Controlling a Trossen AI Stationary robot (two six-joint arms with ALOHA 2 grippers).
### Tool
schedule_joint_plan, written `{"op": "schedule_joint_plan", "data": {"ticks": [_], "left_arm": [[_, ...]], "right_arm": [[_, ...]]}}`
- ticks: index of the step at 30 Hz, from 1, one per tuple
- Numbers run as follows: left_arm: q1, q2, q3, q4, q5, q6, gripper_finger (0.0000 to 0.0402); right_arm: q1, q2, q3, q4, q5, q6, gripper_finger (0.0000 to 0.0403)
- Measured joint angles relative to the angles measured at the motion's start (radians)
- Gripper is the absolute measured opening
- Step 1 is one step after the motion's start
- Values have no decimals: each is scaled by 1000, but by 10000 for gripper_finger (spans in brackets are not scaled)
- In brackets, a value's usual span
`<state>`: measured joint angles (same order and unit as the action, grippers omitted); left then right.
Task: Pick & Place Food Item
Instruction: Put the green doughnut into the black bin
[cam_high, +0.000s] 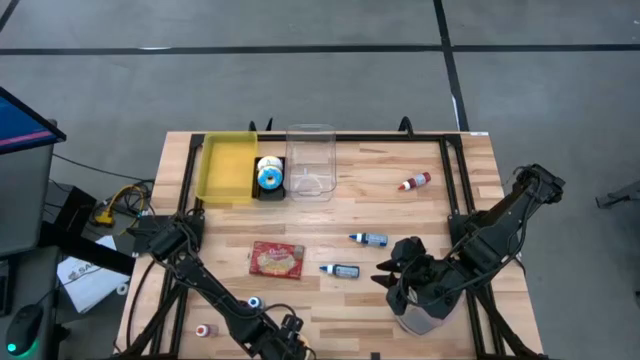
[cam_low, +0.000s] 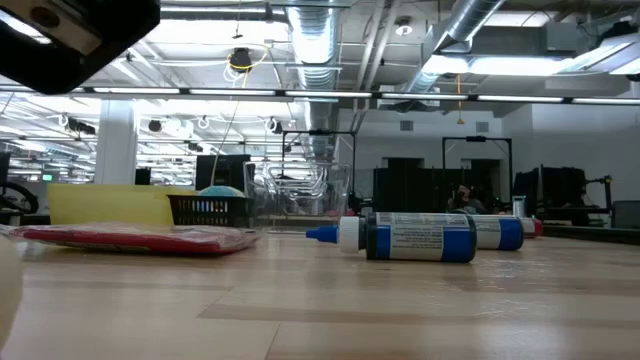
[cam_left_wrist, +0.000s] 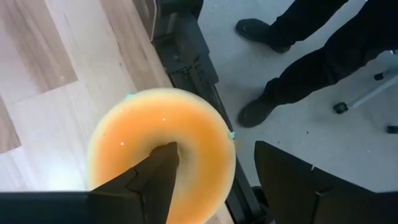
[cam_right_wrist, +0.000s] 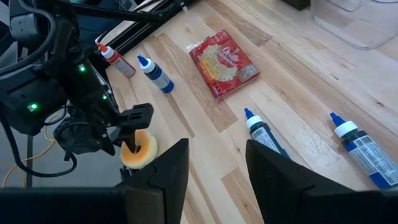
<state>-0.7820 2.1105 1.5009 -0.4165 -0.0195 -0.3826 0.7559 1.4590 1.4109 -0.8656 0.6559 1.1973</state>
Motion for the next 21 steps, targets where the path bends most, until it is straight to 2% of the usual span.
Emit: {"op": "schedule_joint_plan", "data": {"ticks": [10,21], "left_arm": [[10,-1,-62,63,44,-70,169],[102,-135,-63,67,48,-131,71]], "right_arm": [[1,0,0,-2,-1,0,153],[1,0,0,-2,-3,0,153]]}}
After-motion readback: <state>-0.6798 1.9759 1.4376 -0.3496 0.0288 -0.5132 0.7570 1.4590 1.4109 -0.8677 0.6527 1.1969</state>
